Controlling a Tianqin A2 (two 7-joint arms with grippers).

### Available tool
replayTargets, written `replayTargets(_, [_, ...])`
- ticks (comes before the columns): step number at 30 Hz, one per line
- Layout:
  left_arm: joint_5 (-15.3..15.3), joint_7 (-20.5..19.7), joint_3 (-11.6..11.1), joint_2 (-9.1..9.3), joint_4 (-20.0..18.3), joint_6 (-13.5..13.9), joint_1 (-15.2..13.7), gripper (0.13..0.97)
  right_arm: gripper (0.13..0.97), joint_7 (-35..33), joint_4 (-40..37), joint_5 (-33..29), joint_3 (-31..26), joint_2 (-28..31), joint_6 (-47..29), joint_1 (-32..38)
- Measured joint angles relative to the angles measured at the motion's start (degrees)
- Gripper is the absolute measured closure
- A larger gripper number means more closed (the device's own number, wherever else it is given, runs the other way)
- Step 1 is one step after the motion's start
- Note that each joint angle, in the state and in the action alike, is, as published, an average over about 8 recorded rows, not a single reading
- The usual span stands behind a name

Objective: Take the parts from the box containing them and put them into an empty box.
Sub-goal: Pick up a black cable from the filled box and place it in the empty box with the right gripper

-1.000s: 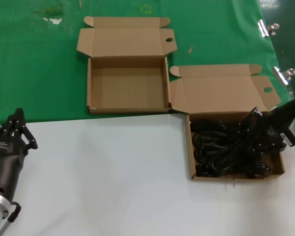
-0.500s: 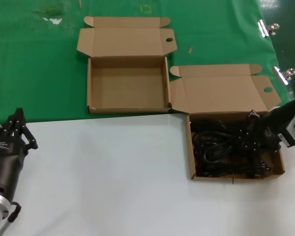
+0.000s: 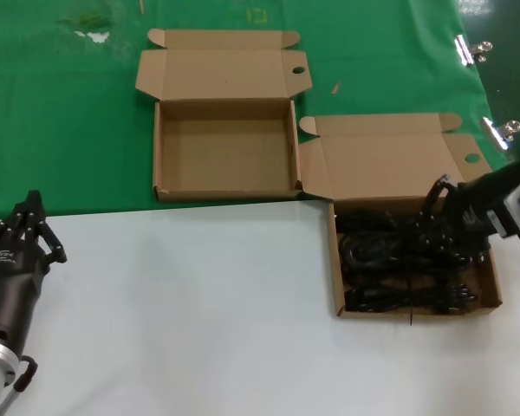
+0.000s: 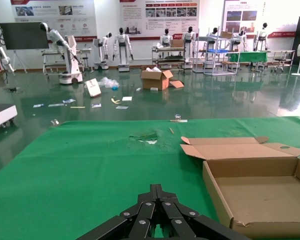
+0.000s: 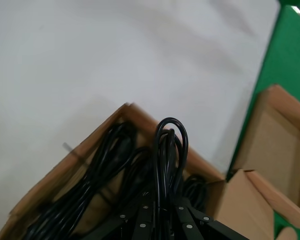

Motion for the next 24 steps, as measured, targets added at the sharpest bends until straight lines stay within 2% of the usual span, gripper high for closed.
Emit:
replayTargets(8, [0.0, 0.0, 0.0, 0.0, 0.0, 0.0, 0.0, 0.957, 0.923, 15.3, 9.6, 2.6, 2.0, 2.0, -1.1, -2.8])
replayTargets(12, [0.0, 0.0, 0.0, 0.0, 0.0, 0.0, 0.0, 0.957, 0.923, 20.3, 12.3, 3.4, 2.7, 1.8, 0.1, -3.6])
replayTargets(17, [0.0, 0.0, 0.0, 0.0, 0.0, 0.0, 0.0, 0.957, 0.923, 22.8, 12.0, 3.8, 3.0, -0.3, 2.3, -3.2])
replayTargets(24, [0.0, 0.0, 0.0, 0.0, 0.0, 0.0, 0.0, 0.957, 0.923, 20.3, 5.7, 3.1, 2.2, -5.8, 5.9, 0.0])
